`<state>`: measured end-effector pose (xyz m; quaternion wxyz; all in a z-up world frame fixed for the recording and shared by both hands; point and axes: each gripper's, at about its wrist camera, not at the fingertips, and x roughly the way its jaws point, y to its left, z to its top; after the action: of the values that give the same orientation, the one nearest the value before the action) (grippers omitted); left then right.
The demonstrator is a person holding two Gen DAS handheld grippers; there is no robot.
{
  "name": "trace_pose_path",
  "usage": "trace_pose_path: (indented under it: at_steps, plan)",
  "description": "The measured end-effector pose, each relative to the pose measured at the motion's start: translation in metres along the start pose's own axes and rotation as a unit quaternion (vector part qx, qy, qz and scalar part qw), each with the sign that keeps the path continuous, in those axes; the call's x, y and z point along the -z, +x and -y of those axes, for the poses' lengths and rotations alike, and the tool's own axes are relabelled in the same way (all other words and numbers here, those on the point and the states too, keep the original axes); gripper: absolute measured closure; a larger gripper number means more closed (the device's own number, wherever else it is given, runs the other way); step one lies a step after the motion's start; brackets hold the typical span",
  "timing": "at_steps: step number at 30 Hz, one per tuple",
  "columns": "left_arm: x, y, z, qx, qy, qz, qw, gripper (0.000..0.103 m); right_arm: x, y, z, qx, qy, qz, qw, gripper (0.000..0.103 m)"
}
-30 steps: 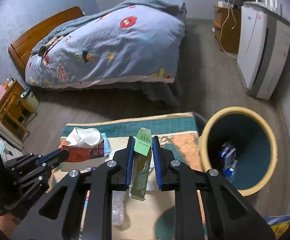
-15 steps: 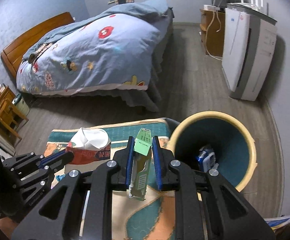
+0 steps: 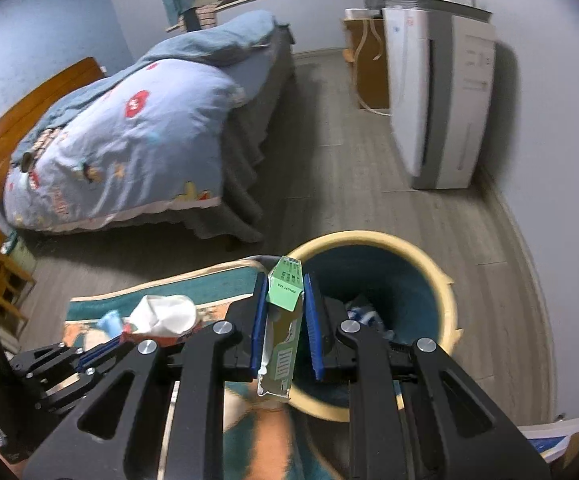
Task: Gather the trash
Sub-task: 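Carry both items over the trash bin and open both tools to release them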
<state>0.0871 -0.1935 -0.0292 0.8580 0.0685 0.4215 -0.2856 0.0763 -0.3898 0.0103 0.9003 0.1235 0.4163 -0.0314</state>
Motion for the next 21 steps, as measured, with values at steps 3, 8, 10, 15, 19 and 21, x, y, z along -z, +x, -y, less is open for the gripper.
trace_pose_path:
  at_steps: [3, 8, 10, 15, 19, 21]
  plan:
    - [-0.002, 0.011, 0.009, 0.004, 0.007, -0.006, 0.9999, 0.097, -0.001, 0.006, 0.017, 0.028, -0.001, -0.003, 1.000, 0.085]
    - [-0.002, 0.029, 0.025, 0.008, 0.015, -0.017, 0.9997, 0.097, 0.007, 0.027, 0.043, 0.058, 0.017, -0.028, 0.998, 0.085]
    - [-0.003, 0.037, 0.031, 0.011, 0.020, -0.022, 0.9995, 0.097, 0.009, 0.034, 0.048, 0.071, 0.016, -0.036, 0.997, 0.085]
    - [-0.004, 0.049, 0.043, 0.017, 0.028, -0.028, 0.9991, 0.097, 0.014, 0.047, 0.057, 0.084, 0.016, -0.054, 0.995, 0.085]
    - [-0.006, 0.060, 0.050, 0.016, 0.034, -0.032, 0.9988, 0.097, 0.019, 0.055, 0.062, 0.091, 0.016, -0.066, 0.994, 0.085]
    - [-0.005, 0.065, 0.052, 0.015, 0.036, -0.035, 0.9986, 0.097, 0.020, 0.059, 0.063, 0.097, 0.013, -0.071, 0.993, 0.085]
